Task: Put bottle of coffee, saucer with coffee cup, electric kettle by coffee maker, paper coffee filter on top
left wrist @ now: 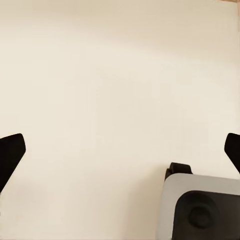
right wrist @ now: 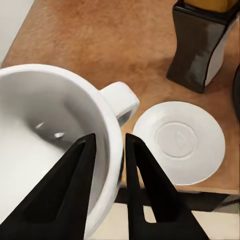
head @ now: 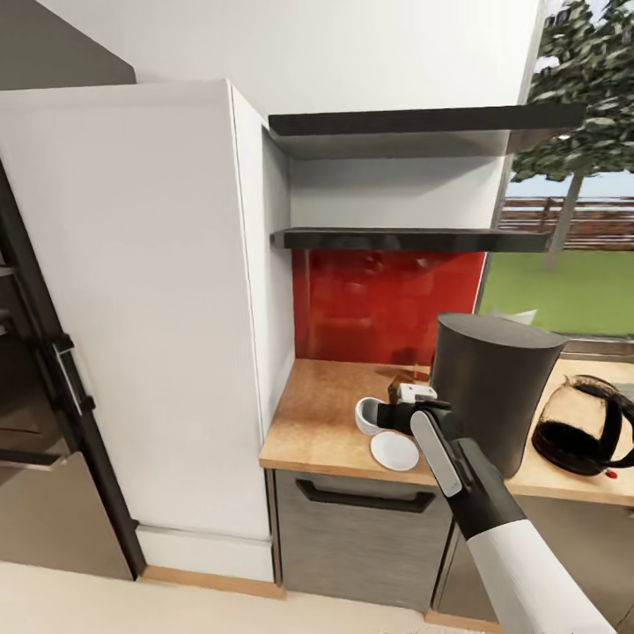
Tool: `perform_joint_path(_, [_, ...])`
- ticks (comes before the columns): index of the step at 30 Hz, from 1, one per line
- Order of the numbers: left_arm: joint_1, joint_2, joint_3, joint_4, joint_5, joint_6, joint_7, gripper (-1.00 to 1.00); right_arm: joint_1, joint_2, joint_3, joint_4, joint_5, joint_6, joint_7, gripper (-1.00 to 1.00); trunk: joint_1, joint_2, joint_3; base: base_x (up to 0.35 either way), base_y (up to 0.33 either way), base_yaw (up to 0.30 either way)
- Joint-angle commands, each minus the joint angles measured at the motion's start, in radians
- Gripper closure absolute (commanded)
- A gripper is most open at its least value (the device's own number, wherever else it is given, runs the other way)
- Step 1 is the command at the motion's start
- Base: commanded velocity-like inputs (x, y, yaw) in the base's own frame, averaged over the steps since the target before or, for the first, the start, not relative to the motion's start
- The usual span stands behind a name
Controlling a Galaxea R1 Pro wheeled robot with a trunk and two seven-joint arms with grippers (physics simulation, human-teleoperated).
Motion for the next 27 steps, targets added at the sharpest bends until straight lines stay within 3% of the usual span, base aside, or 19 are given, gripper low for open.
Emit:
perform_joint_path(1, [0.000,0.000,0.009,0.001,-0.009,-0.004,-0.003,-1.00,-0.001,0.003,0.001,0.001,-0.012,0.001,-0.007,1.00,0.000,-0.001,0.000,0.000,0.113,-0.286])
perform_joint_path(8, [0.000,-0.001,0.009,0.001,-0.006,-0.008,-0.003,-1.00,-0.001,0.026,0.000,0.005,-0.011,0.001,-0.007,1.00,0.000,-0.001,0.002,0.000,0.268,-0.288])
perform_joint_path(27, [0.001,-0.003,0.009,0.003,-0.007,-0.009,-0.003,-1.00,-0.001,0.027,0.000,0.029,-0.010,0.001,-0.007,1.00,0.000,-0.001,0.002,0.022,0.305,-0.292])
